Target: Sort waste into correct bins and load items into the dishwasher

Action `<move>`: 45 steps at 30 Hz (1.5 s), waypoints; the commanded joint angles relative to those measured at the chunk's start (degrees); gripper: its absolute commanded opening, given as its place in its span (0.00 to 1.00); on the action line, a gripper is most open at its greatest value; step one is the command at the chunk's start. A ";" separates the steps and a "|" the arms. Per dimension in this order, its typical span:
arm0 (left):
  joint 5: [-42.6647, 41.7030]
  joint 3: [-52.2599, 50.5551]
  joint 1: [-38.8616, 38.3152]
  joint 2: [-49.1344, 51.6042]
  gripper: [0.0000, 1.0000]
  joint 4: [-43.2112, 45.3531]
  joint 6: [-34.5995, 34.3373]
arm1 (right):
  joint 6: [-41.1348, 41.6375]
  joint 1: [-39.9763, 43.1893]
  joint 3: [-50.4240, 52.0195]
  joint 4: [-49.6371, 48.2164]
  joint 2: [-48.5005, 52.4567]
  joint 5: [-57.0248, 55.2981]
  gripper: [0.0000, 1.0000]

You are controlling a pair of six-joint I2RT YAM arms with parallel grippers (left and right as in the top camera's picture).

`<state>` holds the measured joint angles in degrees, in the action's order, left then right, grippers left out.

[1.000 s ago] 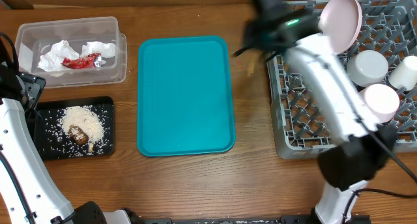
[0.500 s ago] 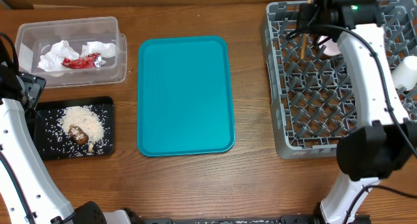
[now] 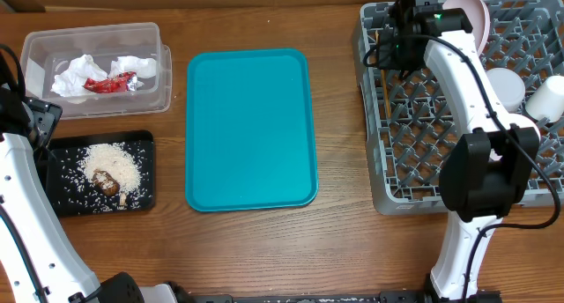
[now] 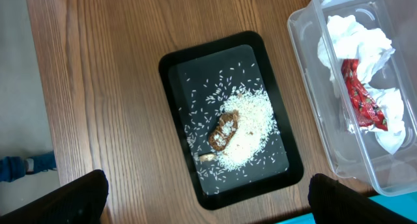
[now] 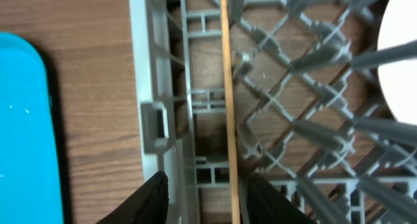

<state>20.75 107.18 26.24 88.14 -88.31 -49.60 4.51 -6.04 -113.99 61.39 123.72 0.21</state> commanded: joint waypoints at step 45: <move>-0.02 -0.11 -0.02 -0.39 1.00 -0.09 -1.22 | 34.73 -0.76 49.99 17.11 -68.98 -0.09 1.00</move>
<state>20.56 107.18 26.24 88.14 -88.29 -49.60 34.96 -6.52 -64.51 78.91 54.65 0.03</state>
